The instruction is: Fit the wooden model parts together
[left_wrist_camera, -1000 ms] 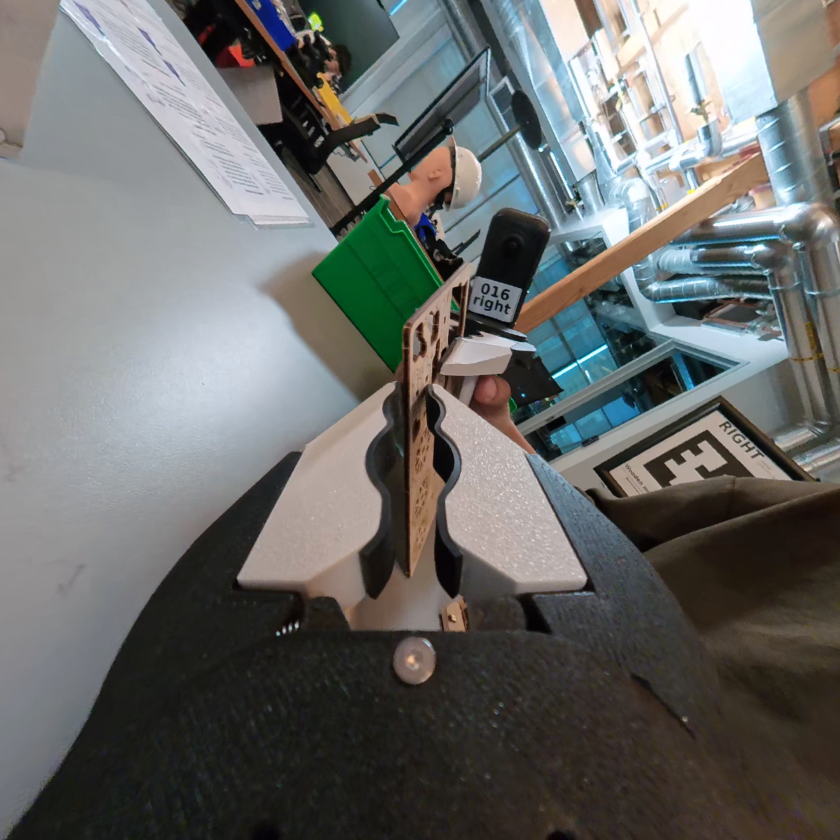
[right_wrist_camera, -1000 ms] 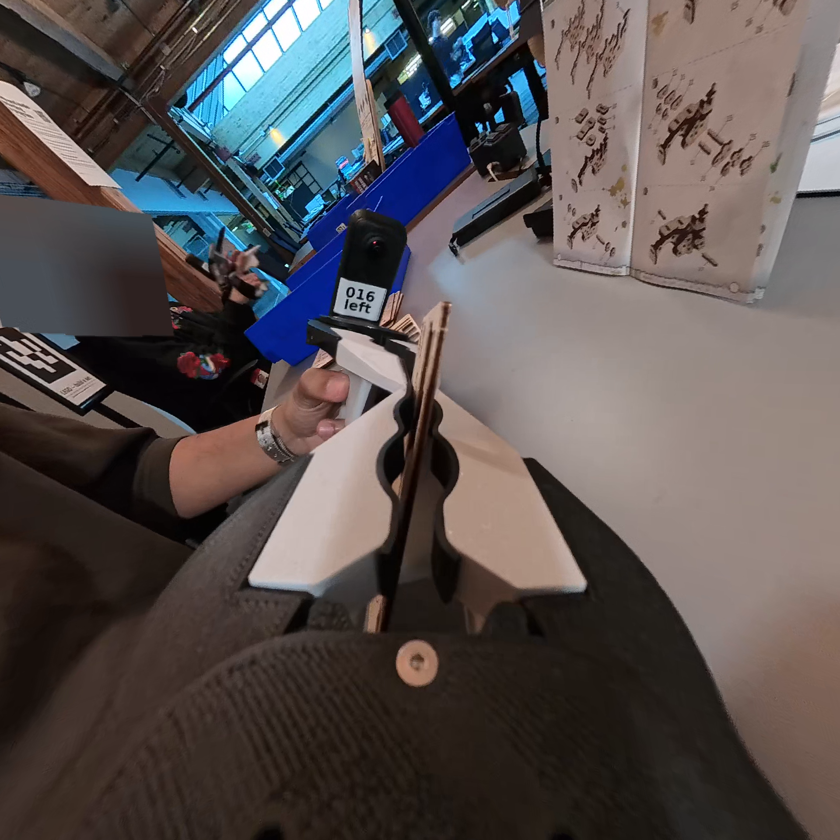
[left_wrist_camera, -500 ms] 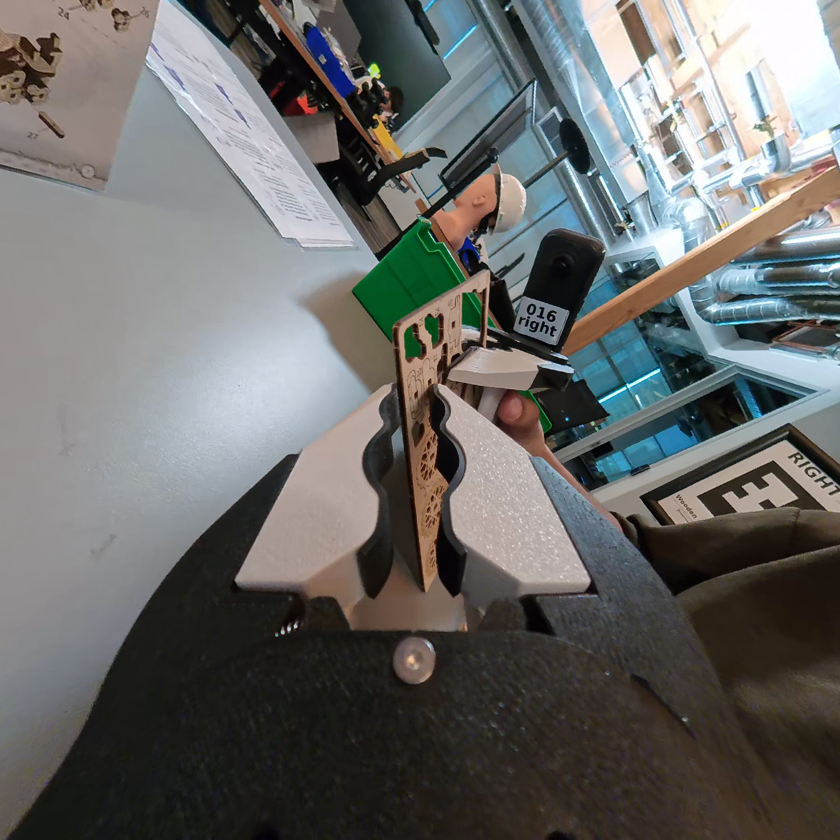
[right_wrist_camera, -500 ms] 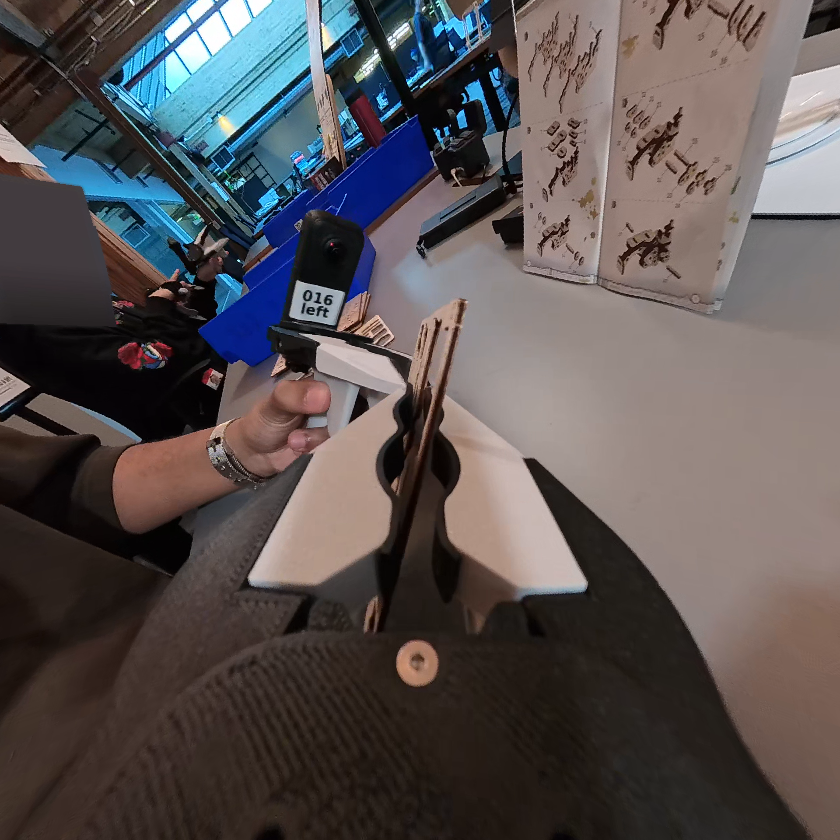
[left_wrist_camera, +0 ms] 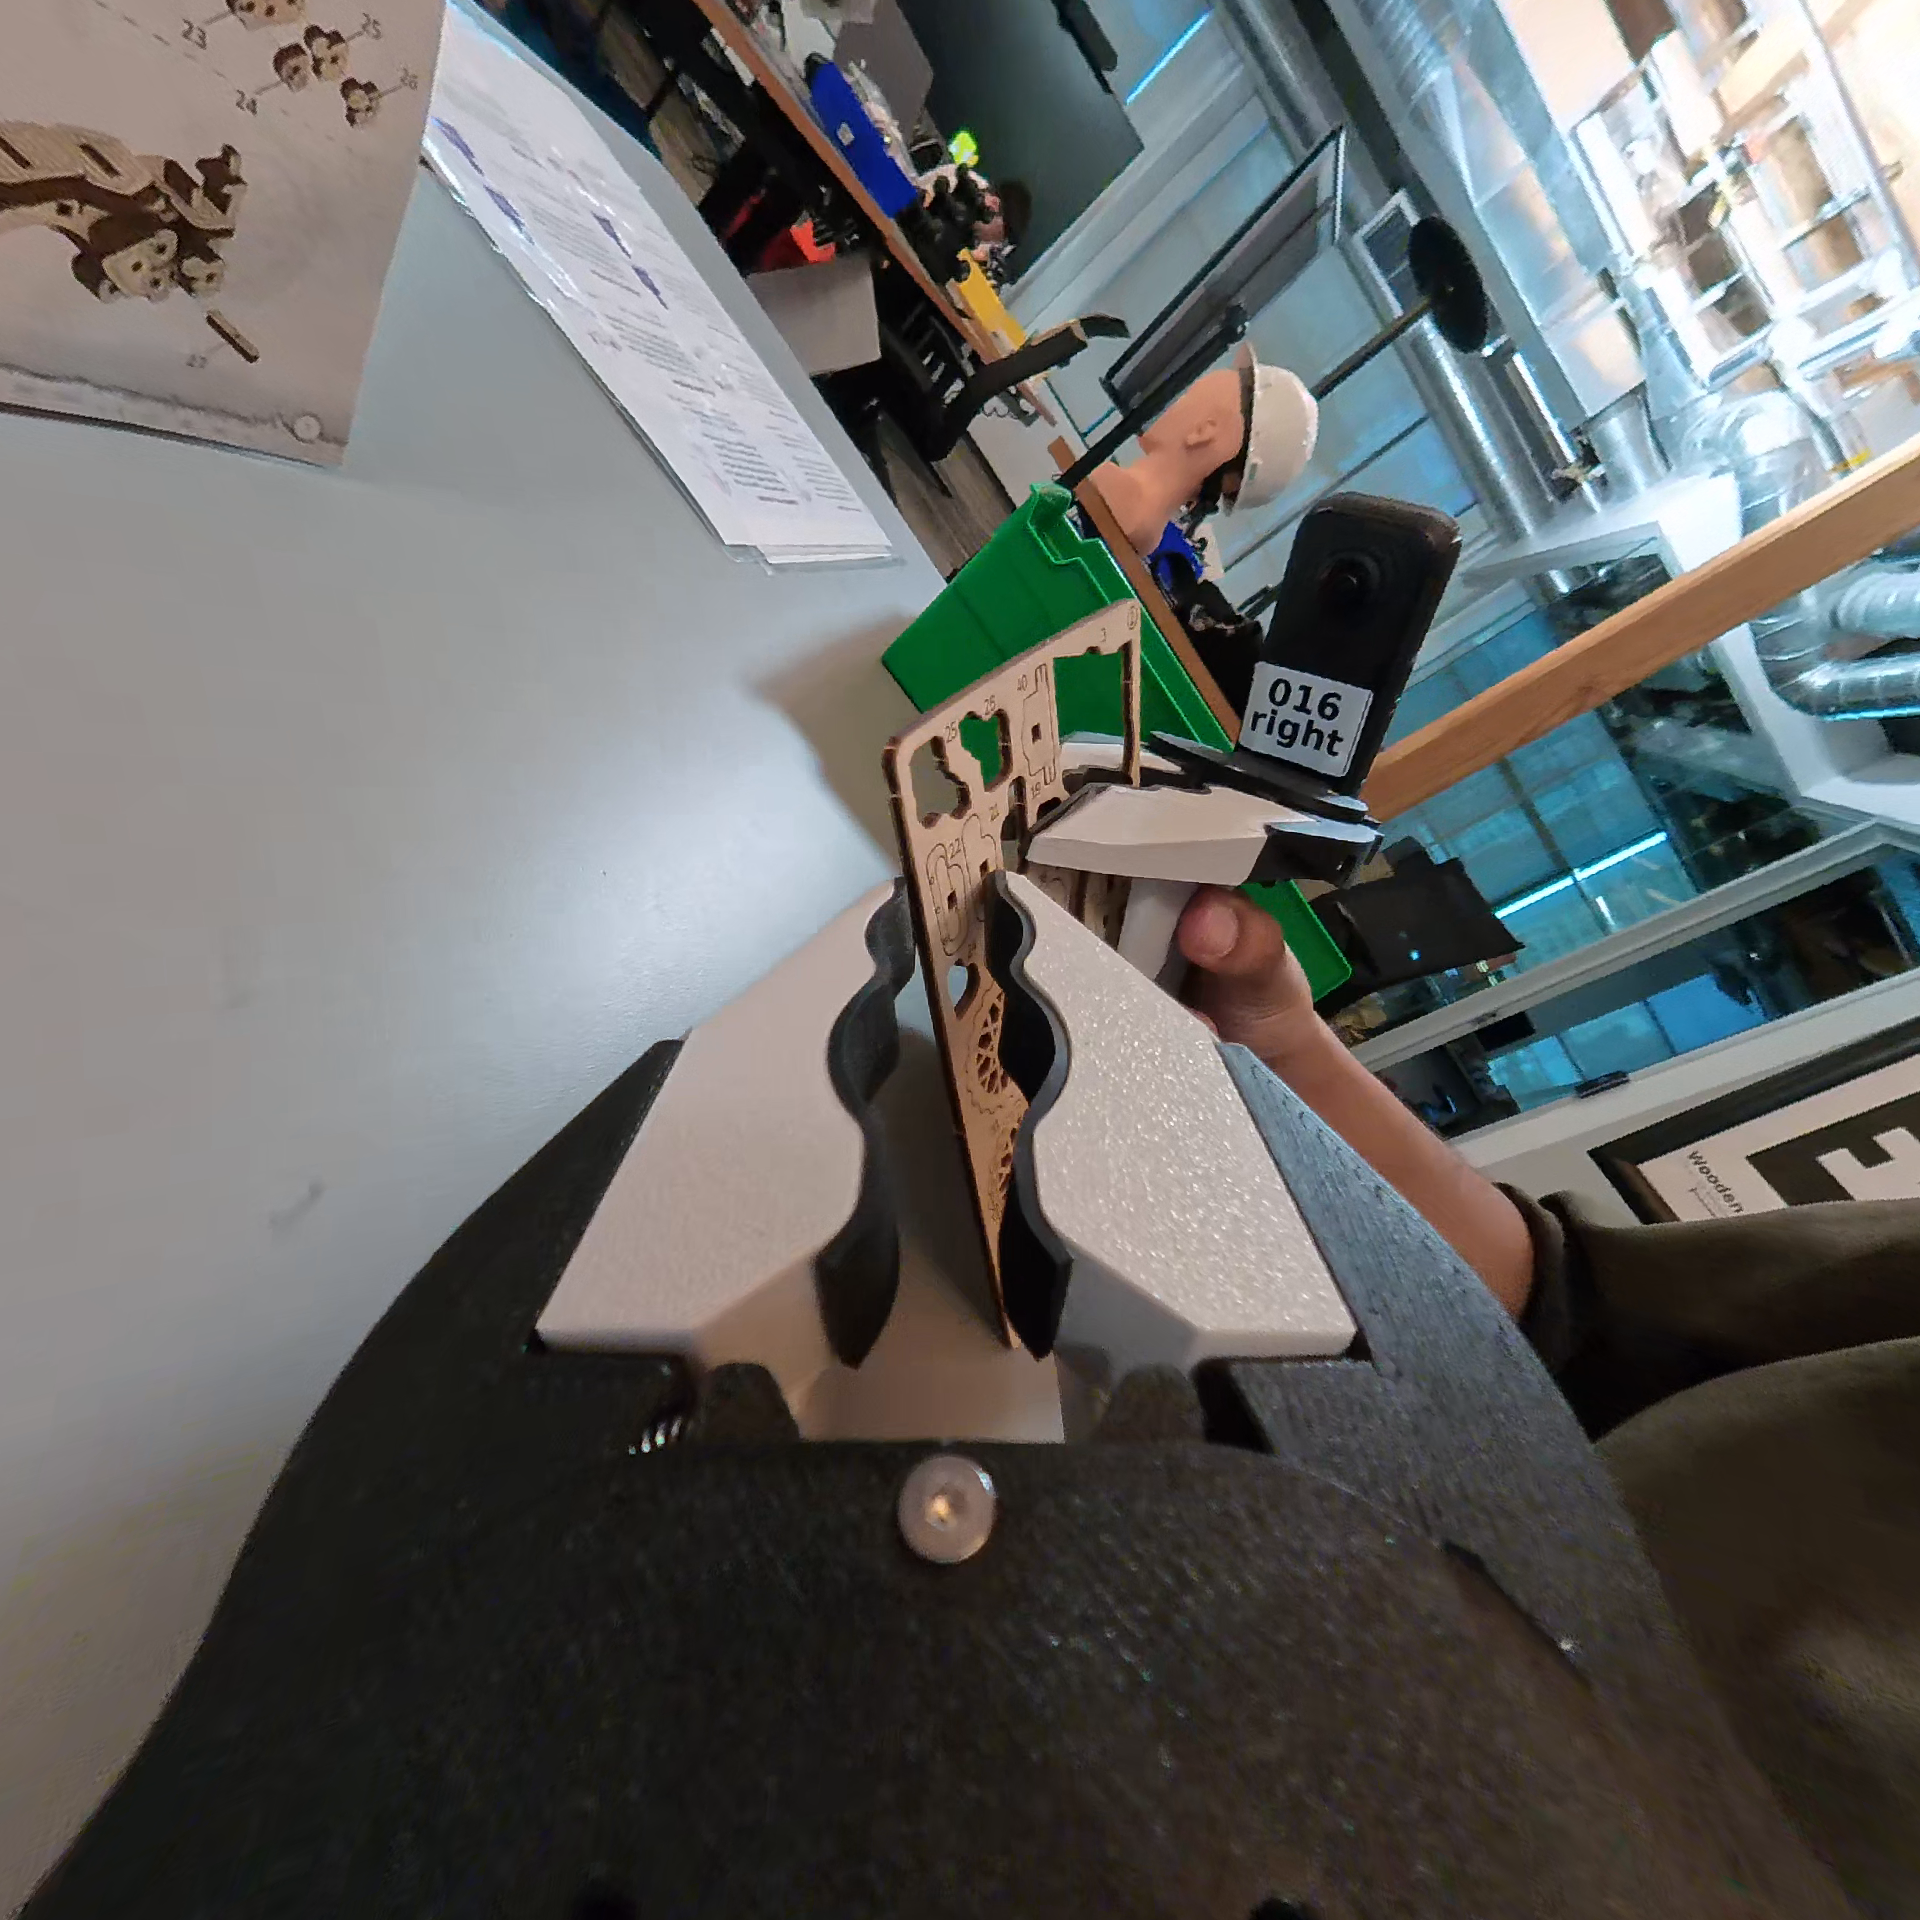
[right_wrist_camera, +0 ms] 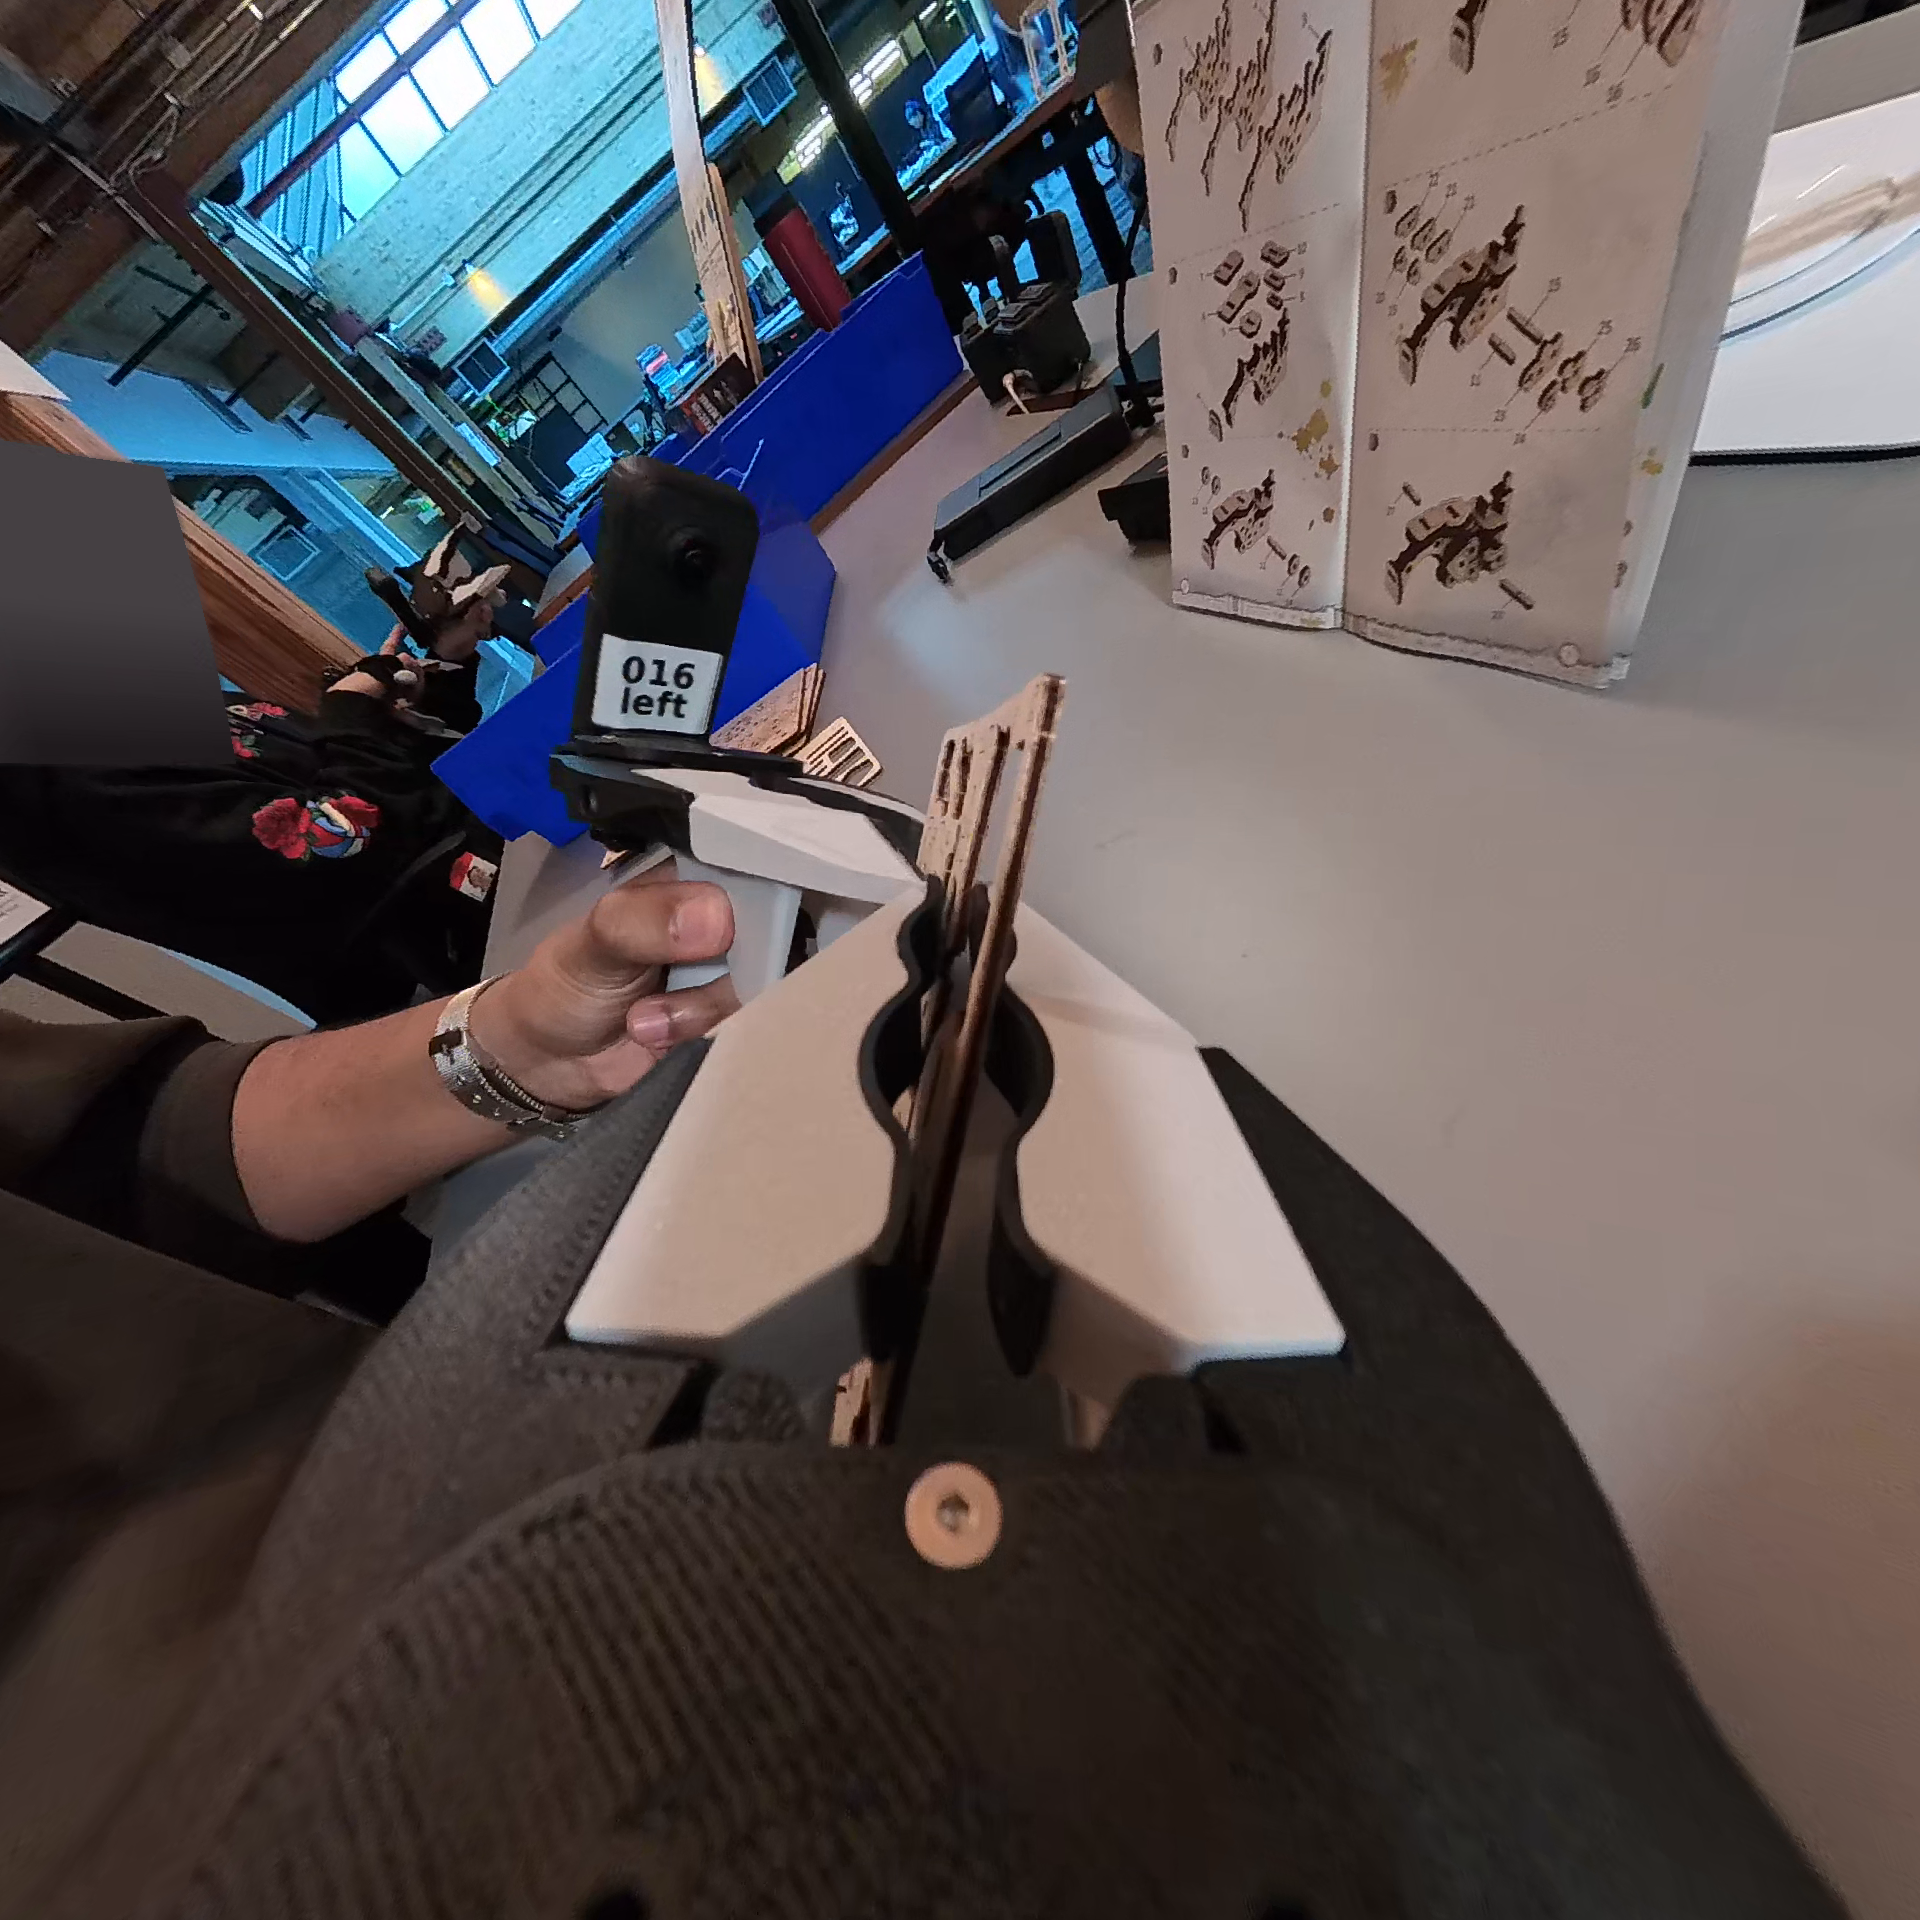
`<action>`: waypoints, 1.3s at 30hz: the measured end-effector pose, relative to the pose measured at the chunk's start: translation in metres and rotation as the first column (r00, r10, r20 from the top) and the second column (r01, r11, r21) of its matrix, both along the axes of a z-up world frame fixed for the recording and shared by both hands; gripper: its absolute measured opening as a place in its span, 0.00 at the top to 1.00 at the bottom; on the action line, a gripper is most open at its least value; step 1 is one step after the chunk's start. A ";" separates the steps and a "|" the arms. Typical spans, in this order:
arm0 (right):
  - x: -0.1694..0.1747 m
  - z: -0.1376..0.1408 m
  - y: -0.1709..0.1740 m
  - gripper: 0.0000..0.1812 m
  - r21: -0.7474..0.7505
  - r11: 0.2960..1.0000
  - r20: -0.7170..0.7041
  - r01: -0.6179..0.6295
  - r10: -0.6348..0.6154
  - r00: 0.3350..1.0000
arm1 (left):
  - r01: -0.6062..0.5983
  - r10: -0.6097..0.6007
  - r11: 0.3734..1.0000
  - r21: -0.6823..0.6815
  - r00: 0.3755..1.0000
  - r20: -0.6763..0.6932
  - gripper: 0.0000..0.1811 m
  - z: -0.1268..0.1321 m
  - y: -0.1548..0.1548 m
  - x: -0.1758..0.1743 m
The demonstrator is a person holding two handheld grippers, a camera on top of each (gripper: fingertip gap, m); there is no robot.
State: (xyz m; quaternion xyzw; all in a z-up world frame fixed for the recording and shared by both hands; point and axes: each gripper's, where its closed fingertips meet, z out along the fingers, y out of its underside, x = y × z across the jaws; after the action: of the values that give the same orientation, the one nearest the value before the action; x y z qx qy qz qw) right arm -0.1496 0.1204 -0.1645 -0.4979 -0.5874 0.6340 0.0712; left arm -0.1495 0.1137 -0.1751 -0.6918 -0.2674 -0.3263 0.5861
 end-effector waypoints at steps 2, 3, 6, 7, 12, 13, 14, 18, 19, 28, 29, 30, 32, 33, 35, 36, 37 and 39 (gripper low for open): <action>0.000 0.000 0.000 0.98 0.006 1.000 0.001 0.001 -0.001 1.000 | -0.006 0.006 1.000 -0.002 1.000 0.000 0.94 0.000 0.000 0.000; 0.000 0.000 0.000 0.98 0.011 1.000 0.001 0.000 0.000 1.000 | -0.006 0.006 1.000 -0.003 1.000 0.001 0.94 0.000 0.000 0.000; 0.001 0.001 -0.001 0.98 0.017 1.000 -0.003 -0.009 0.009 1.000 | 0.009 -0.009 1.000 0.013 1.000 0.002 0.94 0.001 -0.001 0.001; 0.002 0.002 -0.001 0.98 0.015 1.000 -0.007 -0.017 0.017 1.000 | 0.024 -0.024 0.999 0.033 1.000 0.002 0.94 0.003 -0.001 0.002; 0.003 0.004 0.002 0.99 -0.093 0.995 0.013 -0.027 0.029 1.000 | 0.061 -0.061 0.996 0.061 0.998 -0.013 0.95 0.006 0.001 0.004; 0.003 0.004 0.002 0.99 -0.094 0.995 0.014 -0.030 0.031 0.999 | 0.063 -0.062 0.996 0.062 0.998 -0.008 0.95 0.005 0.001 0.004; 0.003 0.004 0.002 0.99 -0.084 0.996 0.010 -0.030 0.031 0.999 | 0.065 -0.065 0.996 0.065 0.998 0.006 0.95 0.005 0.001 0.004; 0.004 0.006 0.001 0.99 -0.077 0.997 -0.006 -0.027 0.027 1.000 | 0.094 -0.103 0.991 0.092 0.990 0.092 0.95 0.005 0.000 0.005; 0.004 0.008 0.002 0.99 -0.096 0.995 -0.009 -0.025 0.024 1.000 | 0.103 -0.113 0.990 0.098 0.988 0.103 0.95 0.005 0.000 0.006; 0.004 0.012 0.013 0.93 -0.196 0.980 0.010 -0.026 0.029 1.000 | 0.163 -0.186 0.970 0.182 0.976 0.117 1.00 0.019 -0.002 0.013; 0.002 0.010 0.017 0.90 -0.193 0.981 0.018 -0.012 0.016 1.000 | 0.160 -0.177 0.972 0.171 0.980 0.095 1.00 0.018 -0.002 0.013; 0.001 0.010 0.021 0.88 -0.193 0.981 0.019 0.006 -0.002 1.000 | 0.160 -0.173 0.974 0.158 0.982 0.075 1.00 0.016 -0.002 0.014; -0.003 0.013 0.033 0.84 -0.203 0.978 0.008 0.057 -0.056 0.998 | 0.152 -0.161 0.978 0.144 0.986 0.049 1.00 0.016 -0.001 0.013; -0.004 0.015 0.039 0.81 -0.212 0.974 0.001 0.082 -0.083 0.997 | 0.144 -0.151 0.980 0.141 0.988 0.038 1.00 0.016 -0.001 0.012; -0.004 0.018 0.046 0.78 -0.230 0.968 -0.002 0.102 -0.105 0.994 | 0.134 -0.140 0.980 0.145 0.990 0.035 1.00 0.017 -0.002 0.010; -0.003 0.018 0.045 0.77 -0.232 0.968 0.003 0.096 -0.099 0.995 | 0.130 -0.136 0.981 0.147 0.990 0.034 1.00 0.017 -0.002 0.009; -0.002 0.017 0.042 0.76 -0.227 0.970 0.011 0.084 -0.084 0.996 | 0.129 -0.135 0.981 0.147 0.990 0.032 1.00 0.017 -0.002 0.009; 0.000 0.011 0.030 0.74 -0.194 0.980 0.034 0.050 -0.044 0.998 | 0.134 -0.137 0.981 0.138 0.990 0.018 1.00 0.016 -0.001 0.010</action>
State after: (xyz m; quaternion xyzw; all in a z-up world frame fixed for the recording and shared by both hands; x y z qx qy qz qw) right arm -0.1496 0.1508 -0.1540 -0.5257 -0.5115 0.6791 0.0285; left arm -0.1391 0.1124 -0.1590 -0.6621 -0.2049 -0.3924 0.6046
